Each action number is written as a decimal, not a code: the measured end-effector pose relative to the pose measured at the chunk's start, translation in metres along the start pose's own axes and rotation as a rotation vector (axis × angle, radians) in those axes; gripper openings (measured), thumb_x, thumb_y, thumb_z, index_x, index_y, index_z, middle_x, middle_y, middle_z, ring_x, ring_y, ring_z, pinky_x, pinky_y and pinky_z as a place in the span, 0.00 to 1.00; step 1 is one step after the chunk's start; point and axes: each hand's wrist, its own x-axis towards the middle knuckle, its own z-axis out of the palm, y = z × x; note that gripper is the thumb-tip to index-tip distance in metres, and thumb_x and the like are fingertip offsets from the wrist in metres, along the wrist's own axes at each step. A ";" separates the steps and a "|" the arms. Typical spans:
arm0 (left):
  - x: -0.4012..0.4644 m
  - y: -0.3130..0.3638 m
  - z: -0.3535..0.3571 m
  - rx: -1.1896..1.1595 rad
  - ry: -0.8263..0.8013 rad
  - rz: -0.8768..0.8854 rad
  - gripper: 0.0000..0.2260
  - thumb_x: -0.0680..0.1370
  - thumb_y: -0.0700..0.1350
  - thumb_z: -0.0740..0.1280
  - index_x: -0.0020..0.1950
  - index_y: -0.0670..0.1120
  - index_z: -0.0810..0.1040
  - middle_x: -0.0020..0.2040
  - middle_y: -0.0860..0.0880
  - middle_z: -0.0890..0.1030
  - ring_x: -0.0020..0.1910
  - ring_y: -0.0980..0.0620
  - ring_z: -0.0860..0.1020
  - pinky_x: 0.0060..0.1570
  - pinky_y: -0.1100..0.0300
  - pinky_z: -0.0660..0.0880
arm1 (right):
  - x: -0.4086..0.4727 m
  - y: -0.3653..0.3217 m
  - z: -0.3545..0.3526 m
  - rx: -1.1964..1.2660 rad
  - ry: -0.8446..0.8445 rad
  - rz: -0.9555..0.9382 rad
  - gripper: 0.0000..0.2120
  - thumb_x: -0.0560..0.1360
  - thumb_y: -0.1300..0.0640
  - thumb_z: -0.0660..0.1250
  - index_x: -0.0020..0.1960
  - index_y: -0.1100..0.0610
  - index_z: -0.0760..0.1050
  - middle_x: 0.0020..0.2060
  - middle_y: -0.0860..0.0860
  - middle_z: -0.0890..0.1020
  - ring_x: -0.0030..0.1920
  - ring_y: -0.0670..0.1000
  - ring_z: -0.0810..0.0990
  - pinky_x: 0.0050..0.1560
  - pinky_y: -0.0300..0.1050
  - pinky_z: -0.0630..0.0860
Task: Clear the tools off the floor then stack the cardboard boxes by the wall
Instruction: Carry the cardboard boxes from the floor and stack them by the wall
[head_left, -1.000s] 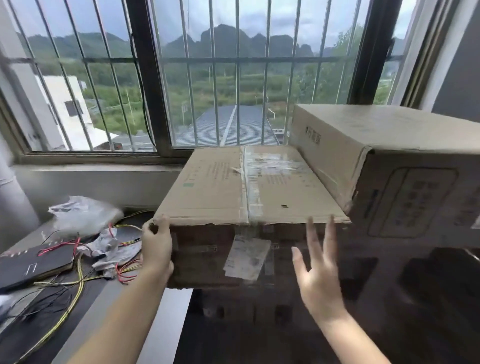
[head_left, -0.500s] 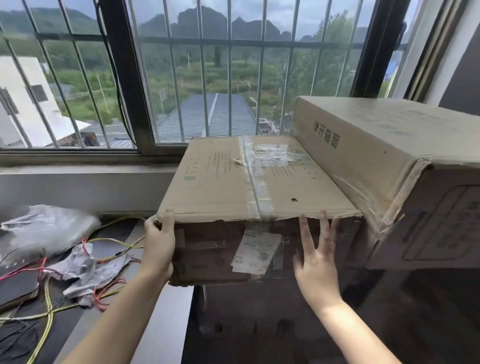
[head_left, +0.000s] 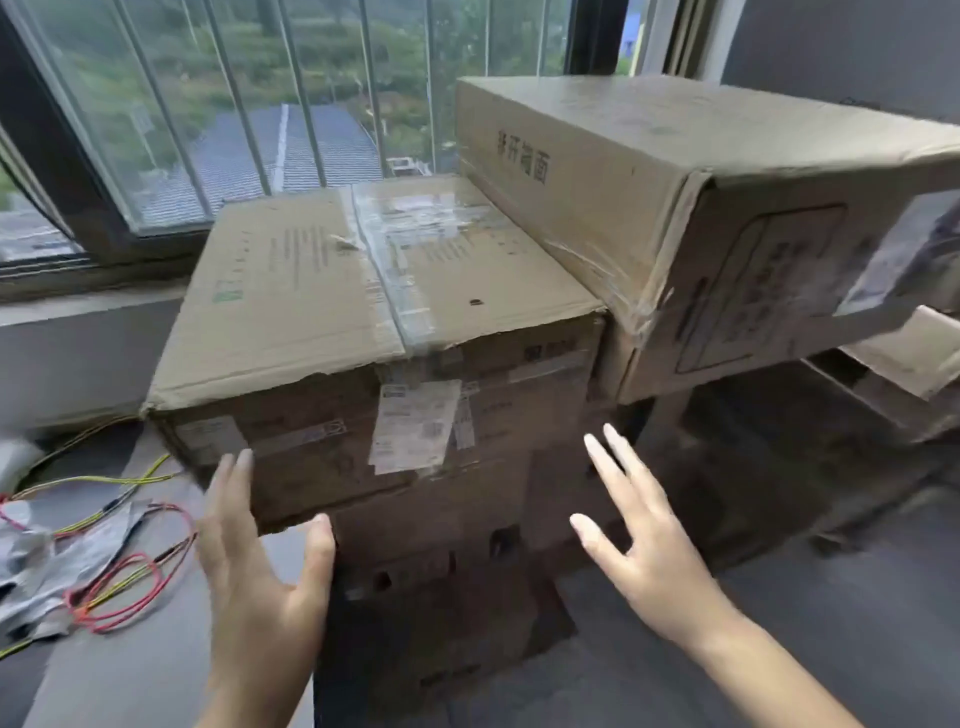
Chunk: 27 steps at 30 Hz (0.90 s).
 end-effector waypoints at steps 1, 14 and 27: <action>-0.012 -0.001 0.012 -0.030 -0.129 0.040 0.30 0.70 0.58 0.60 0.72 0.58 0.60 0.72 0.60 0.63 0.71 0.60 0.60 0.67 0.75 0.54 | -0.022 0.008 -0.005 -0.005 -0.022 0.064 0.30 0.77 0.47 0.63 0.70 0.32 0.50 0.71 0.26 0.46 0.73 0.34 0.44 0.70 0.37 0.50; -0.158 0.020 0.131 -0.262 -1.309 0.117 0.23 0.67 0.59 0.64 0.60 0.76 0.66 0.58 0.68 0.77 0.58 0.64 0.77 0.59 0.64 0.72 | -0.296 0.031 -0.019 0.140 0.493 0.855 0.32 0.59 0.19 0.55 0.62 0.20 0.56 0.64 0.22 0.62 0.65 0.29 0.65 0.64 0.36 0.65; -0.342 0.151 0.239 -0.371 -1.788 0.340 0.23 0.66 0.60 0.64 0.60 0.76 0.65 0.58 0.69 0.76 0.59 0.65 0.76 0.58 0.73 0.69 | -0.484 0.049 -0.101 0.103 1.020 1.150 0.26 0.61 0.20 0.53 0.59 0.18 0.55 0.61 0.19 0.62 0.63 0.26 0.65 0.58 0.19 0.59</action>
